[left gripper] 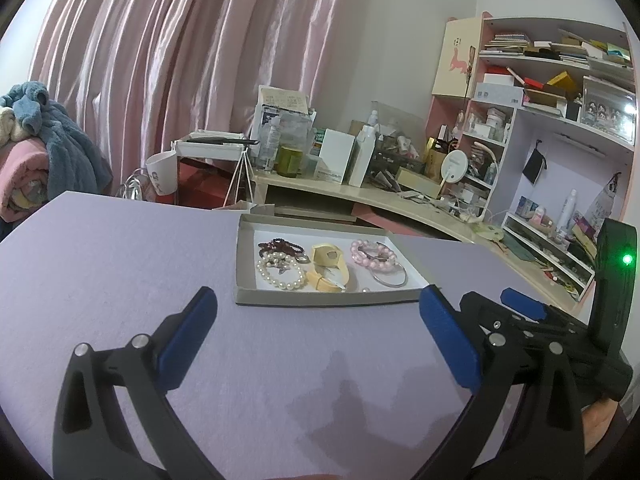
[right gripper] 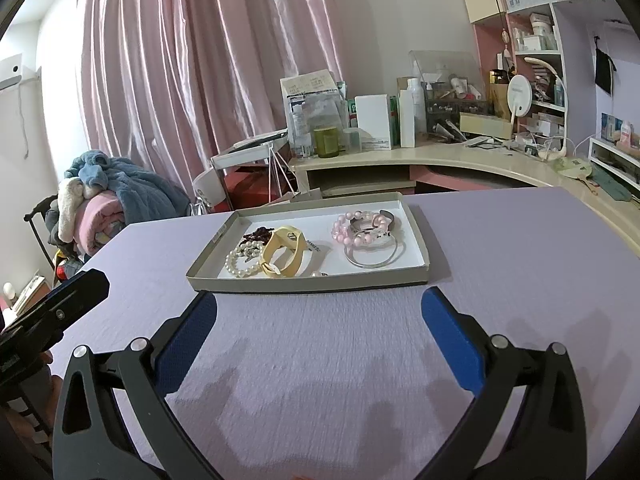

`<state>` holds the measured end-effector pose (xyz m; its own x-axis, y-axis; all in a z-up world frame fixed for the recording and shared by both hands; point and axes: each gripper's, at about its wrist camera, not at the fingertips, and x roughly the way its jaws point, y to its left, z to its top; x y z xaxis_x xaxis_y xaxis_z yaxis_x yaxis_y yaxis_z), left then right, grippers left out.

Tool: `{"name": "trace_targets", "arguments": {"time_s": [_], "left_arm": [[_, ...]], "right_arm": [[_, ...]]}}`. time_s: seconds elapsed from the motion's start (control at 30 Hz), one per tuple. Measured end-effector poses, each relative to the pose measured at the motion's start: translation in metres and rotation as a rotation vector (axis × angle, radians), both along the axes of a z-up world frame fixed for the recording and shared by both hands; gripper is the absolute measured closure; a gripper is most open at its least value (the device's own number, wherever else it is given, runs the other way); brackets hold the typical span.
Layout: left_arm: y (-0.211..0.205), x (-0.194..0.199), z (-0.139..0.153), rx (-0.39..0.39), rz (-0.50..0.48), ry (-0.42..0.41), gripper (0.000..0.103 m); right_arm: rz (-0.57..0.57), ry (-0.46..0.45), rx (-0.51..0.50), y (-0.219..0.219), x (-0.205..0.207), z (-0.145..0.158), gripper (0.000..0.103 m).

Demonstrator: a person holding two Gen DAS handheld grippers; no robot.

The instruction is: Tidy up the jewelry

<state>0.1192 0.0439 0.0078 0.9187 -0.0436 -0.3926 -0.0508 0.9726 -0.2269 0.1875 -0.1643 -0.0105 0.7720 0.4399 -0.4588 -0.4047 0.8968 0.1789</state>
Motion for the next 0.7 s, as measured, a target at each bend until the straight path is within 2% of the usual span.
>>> {"name": "trace_targets", "arguments": {"time_s": [0.7], "left_arm": [[0.0007,0.0061,-0.0025,-0.005,0.002,0.008,0.002]], "right_arm": [[-0.009,-0.009,-0.002,-0.0029,0.0023,0.002,0.001]]}}
